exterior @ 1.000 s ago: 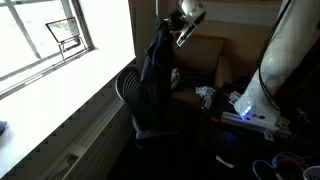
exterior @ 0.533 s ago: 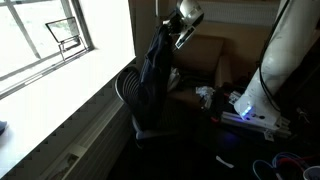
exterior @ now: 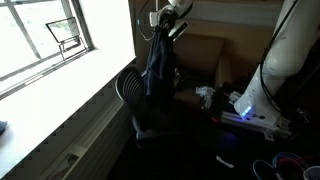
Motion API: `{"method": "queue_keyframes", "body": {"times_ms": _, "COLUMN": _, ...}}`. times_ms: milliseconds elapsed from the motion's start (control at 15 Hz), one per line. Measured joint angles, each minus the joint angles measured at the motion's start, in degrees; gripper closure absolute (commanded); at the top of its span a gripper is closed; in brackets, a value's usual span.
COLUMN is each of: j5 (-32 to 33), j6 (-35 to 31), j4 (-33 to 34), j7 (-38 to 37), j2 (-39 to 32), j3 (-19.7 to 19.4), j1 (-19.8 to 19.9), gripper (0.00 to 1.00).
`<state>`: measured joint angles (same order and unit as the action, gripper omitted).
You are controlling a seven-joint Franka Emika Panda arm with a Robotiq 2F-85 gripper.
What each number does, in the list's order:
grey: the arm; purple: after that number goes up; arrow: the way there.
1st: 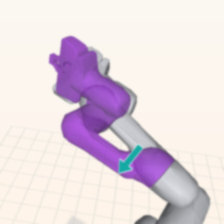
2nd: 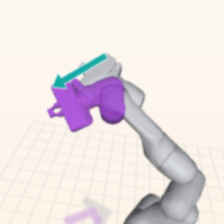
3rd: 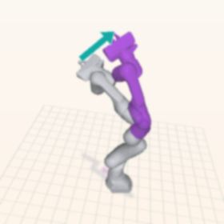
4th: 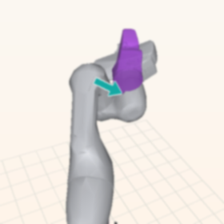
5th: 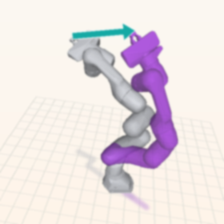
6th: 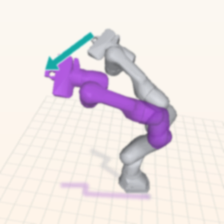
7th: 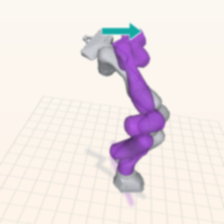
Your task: Move the black cloth to the backrest of the black chair
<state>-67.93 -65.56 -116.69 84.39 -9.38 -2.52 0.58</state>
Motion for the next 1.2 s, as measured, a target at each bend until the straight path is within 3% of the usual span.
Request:
{"method": "queue_keyframes", "body": {"times_ms": 200, "j5": 5.8, "j6": -1.6, "j4": 4.9, "j7": -0.2, "j2": -1.2, "j3": 2.3, "j1": -2.6, "gripper": 0.94}}
{"method": "queue_keyframes", "body": {"times_ms": 600, "j5": 6.2, "j6": -1.8, "j4": 5.1, "j7": -0.3, "j2": -1.7, "j3": 2.6, "j1": -2.6, "gripper": 0.99}}
{"method": "queue_keyframes", "body": {"times_ms": 733, "j5": 7.7, "j6": -4.8, "j4": 5.1, "j7": 4.4, "j2": -1.7, "j3": 2.3, "j1": -2.6, "gripper": 0.99}}
{"method": "queue_keyframes", "body": {"times_ms": 1000, "j5": 16.6, "j6": -10.8, "j4": 7.9, "j7": 9.3, "j2": -3.9, "j3": 3.9, "j1": -3.9, "gripper": 0.99}}
{"method": "queue_keyframes", "body": {"times_ms": 1200, "j5": 22.3, "j6": -14.7, "j4": 15.6, "j7": 7.6, "j2": -9.4, "j3": 6.9, "j1": -7.2, "gripper": 0.99}}
